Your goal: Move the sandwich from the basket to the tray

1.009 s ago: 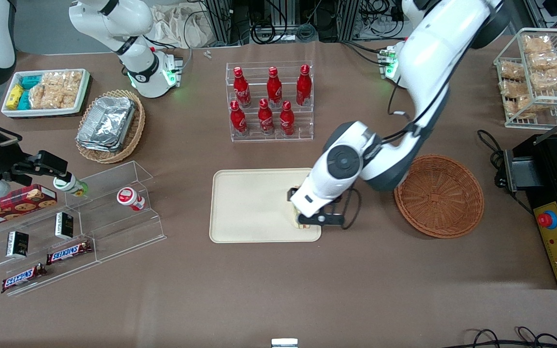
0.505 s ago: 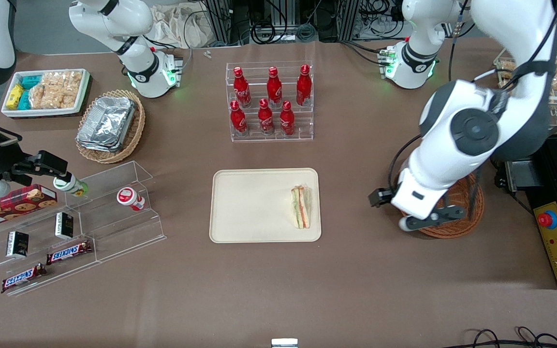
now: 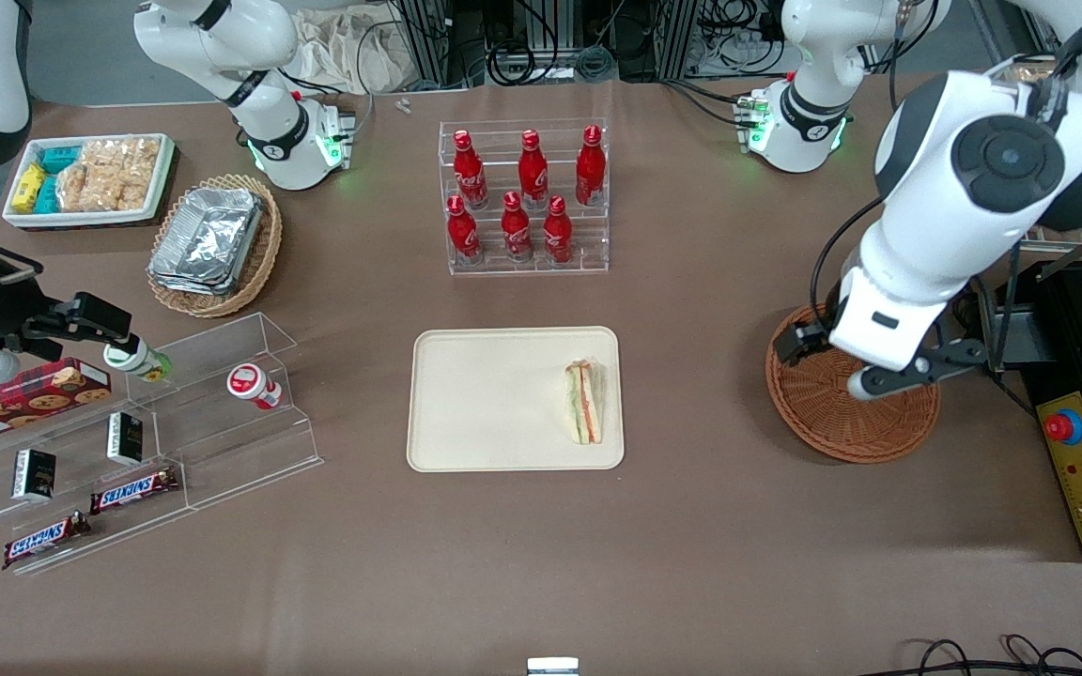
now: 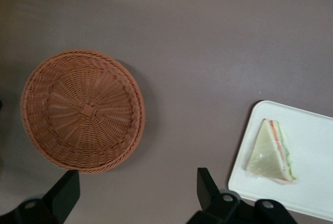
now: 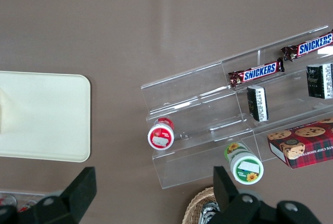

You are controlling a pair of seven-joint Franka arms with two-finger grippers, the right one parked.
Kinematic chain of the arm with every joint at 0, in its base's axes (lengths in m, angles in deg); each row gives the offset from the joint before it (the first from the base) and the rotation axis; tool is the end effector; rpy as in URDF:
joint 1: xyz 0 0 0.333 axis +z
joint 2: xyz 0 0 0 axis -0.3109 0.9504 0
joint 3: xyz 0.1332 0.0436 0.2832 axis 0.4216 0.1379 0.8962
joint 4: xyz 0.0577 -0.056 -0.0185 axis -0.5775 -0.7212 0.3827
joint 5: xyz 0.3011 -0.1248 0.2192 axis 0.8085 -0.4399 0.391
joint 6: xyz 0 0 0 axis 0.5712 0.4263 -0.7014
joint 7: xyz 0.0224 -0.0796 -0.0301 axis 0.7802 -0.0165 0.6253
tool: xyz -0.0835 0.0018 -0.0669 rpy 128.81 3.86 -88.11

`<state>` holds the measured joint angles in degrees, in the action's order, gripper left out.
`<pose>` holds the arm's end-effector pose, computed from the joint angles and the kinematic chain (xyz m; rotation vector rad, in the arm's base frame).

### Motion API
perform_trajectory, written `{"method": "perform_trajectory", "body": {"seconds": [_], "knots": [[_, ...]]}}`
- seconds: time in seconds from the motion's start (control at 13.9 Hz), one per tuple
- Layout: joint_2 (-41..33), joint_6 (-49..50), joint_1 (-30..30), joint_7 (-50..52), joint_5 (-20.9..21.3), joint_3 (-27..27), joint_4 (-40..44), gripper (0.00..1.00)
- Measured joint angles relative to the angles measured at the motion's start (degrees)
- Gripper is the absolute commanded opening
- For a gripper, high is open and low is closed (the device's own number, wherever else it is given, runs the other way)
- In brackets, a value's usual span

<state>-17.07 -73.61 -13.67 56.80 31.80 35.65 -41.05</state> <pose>0.5848 -0.1790 0.5393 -3.0795 -0.4128 -0.0662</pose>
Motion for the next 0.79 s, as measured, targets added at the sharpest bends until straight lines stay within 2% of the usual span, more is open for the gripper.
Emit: {"method": "perform_trajectory", "body": {"seconds": [0.22, 0.5, 0.65, 0.79], "knots": [[-4.1, 0.0, -0.3, -7.2, -2.7, 5.9, -3.4, 1.0], [-5.7, 0.7, -2.4, -20.7, -5.4, 16.7, -3.9, 1.0], [-5.7, 0.7, -2.8, -23.8, -7.4, 19.2, -3.5, 1.0], [-5.5, 0.7, -2.9, -24.8, -7.6, 19.9, -3.0, 1.0]]}}
